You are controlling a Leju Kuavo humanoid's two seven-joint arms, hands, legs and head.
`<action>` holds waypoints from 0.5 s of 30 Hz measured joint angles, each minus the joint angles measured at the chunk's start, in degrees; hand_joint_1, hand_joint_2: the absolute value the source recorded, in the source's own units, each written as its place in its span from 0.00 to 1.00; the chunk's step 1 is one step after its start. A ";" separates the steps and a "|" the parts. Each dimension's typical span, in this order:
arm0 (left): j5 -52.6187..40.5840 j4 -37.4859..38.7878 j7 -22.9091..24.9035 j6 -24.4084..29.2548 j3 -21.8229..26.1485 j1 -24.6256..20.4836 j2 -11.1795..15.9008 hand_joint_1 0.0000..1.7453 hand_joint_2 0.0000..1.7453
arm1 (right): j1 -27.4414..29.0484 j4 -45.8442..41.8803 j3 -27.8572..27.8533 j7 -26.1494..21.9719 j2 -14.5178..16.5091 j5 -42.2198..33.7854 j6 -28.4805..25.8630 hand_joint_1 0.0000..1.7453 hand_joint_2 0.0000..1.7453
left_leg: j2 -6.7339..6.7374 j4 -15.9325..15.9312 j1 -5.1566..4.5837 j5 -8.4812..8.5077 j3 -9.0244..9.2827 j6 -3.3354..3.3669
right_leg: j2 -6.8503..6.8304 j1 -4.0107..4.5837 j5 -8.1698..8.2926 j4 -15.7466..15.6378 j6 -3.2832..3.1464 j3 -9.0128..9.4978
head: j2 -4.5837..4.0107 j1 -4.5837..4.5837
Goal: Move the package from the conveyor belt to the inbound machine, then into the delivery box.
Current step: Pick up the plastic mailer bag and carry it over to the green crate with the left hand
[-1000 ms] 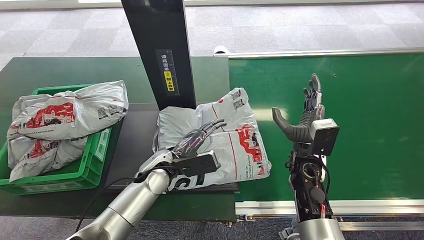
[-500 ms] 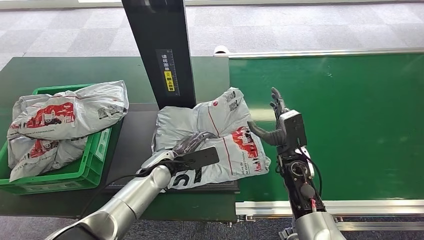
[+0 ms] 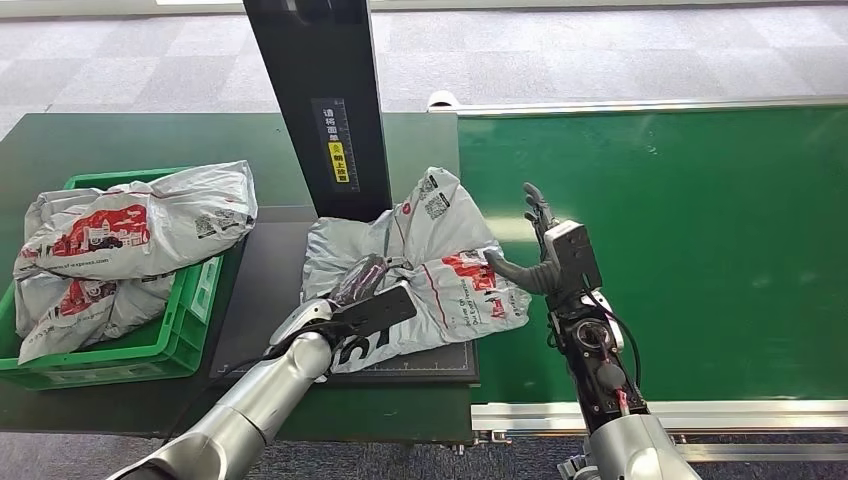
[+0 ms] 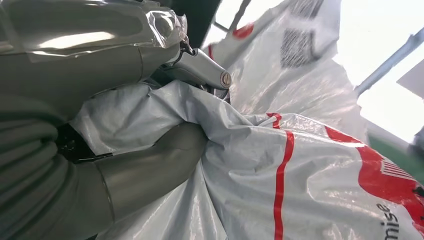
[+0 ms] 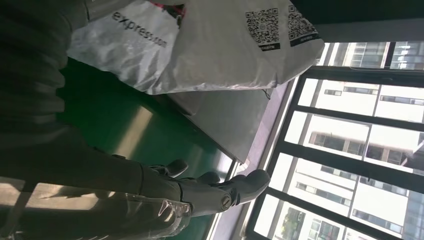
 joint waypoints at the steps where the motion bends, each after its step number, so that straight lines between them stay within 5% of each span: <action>1: -0.20 -1.36 -0.63 1.76 0.34 0.51 0.07 1.00 1.00 | 0.00 0.00 0.00 -0.30 -0.06 -0.04 -0.03 0.00 1.00 | 0.00 0.00 0.00 0.00 0.00 0.00 | 0.00 0.00 0.00 0.00 0.00 0.00 | 0.00 0.00; 15: -8.46 -21.53 -1.52 24.07 8.21 5.74 3.68 1.00 1.00 | 0.39 -0.02 -0.04 -2.86 -0.93 -0.19 -0.16 0.00 1.00 | 0.01 -0.01 0.02 0.01 0.01 -0.01 | 0.01 0.03 0.00 0.00 0.00 -0.01 | 0.00 0.01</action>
